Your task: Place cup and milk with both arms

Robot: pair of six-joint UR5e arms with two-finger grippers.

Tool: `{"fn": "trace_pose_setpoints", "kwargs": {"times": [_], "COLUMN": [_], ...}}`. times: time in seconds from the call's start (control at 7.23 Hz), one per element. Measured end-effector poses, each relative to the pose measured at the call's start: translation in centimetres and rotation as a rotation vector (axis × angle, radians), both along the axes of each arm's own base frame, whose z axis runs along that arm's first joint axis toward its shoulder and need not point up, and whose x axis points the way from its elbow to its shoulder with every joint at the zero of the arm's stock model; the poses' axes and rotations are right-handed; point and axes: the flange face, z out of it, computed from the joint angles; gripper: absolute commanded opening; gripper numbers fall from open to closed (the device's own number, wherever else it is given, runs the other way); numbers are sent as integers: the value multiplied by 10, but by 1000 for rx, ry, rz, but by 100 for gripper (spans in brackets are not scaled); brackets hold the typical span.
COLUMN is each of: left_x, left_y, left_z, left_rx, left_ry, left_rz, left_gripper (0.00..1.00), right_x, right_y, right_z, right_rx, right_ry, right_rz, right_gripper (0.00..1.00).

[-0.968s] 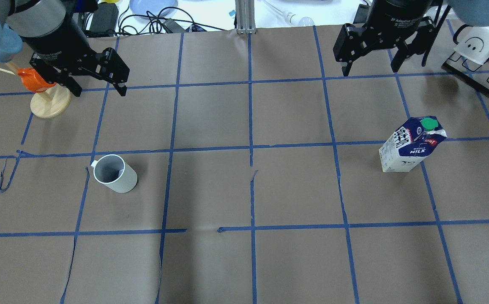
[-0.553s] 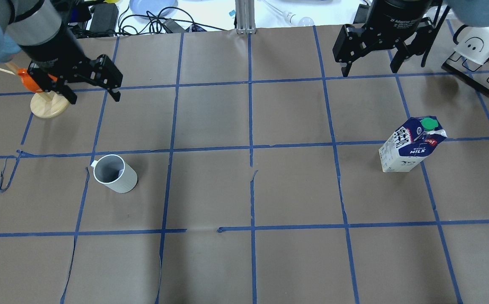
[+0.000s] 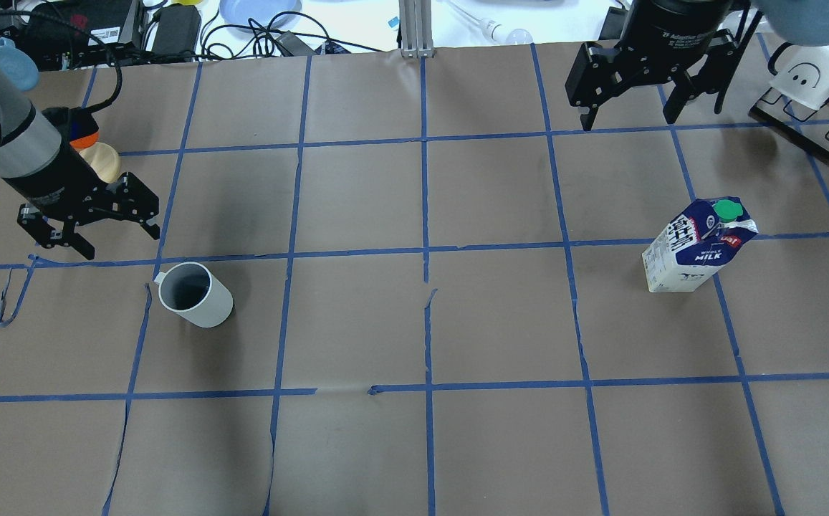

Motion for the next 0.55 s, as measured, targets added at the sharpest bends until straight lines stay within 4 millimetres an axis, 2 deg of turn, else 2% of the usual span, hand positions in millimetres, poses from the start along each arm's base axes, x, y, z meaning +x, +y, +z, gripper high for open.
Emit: {"fn": "trace_pose_setpoints", "kwargs": {"times": [0.55], "left_x": [6], "left_y": [3], "left_z": [-62], "left_rx": [72], "left_ry": [18], "left_rz": [61], "left_gripper": [100], "right_x": [-1], "right_y": [0], "right_z": [3], "right_rx": [-5], "right_ry": [2], "right_rz": [6], "right_gripper": [100]}}
